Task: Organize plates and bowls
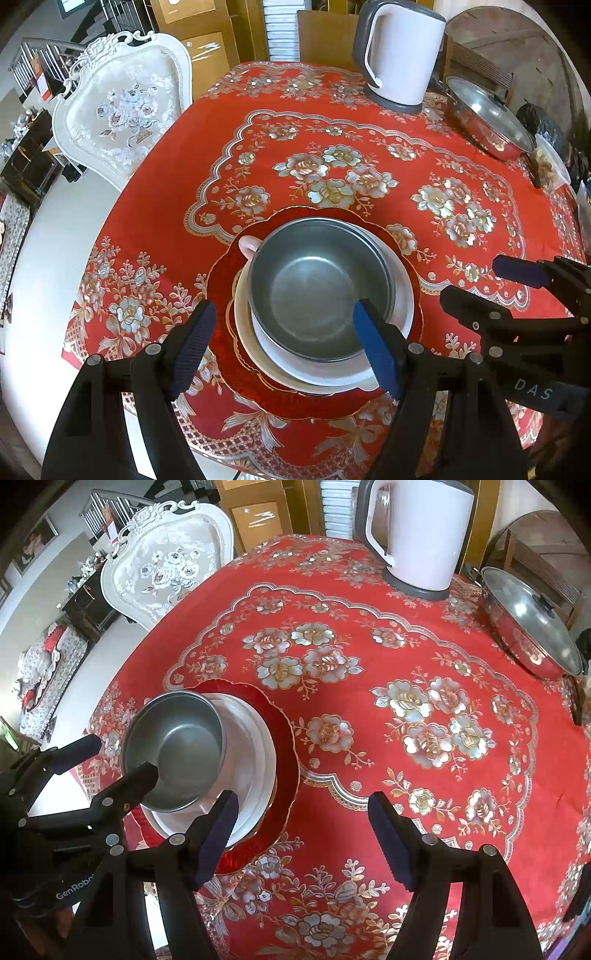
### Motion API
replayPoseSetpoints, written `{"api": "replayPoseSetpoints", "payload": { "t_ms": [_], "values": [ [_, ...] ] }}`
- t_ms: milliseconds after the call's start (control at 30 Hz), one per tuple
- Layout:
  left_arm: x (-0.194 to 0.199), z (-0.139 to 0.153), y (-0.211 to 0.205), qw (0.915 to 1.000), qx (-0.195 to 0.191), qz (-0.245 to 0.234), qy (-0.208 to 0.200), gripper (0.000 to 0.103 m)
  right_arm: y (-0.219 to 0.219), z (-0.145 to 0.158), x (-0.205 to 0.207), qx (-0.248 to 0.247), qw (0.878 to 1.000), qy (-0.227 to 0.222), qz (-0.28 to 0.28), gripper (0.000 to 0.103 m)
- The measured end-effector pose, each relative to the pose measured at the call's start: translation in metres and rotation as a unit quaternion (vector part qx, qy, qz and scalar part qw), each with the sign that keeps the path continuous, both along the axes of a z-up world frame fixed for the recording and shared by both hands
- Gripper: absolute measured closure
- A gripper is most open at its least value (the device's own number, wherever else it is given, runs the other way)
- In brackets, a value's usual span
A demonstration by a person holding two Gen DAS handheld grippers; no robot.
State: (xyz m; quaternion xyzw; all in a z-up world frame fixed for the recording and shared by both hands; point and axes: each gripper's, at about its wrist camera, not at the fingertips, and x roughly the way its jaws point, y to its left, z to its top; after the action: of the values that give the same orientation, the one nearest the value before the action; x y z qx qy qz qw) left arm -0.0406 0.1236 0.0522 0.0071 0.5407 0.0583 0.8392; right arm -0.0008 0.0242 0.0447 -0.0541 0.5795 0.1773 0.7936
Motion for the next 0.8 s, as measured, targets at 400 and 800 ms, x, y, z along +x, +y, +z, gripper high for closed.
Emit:
{"api": "replayPoseSetpoints", "payload": {
  "t_ms": [400, 800],
  "values": [
    [-0.0018, -0.0018, 0.0073, 0.9999, -0.001, 0.009, 0.004, 0.026, 0.0074, 0.0015, -0.0006, -0.009, 1.000, -0.006, 0.009, 0.028],
    [-0.0021, -0.0036, 0.0069, 0.9999, -0.005, 0.010, 0.006, 0.026, 0.0061, 0.0001, -0.0008, -0.008, 1.000, -0.003, 0.007, 0.028]
  ]
}}
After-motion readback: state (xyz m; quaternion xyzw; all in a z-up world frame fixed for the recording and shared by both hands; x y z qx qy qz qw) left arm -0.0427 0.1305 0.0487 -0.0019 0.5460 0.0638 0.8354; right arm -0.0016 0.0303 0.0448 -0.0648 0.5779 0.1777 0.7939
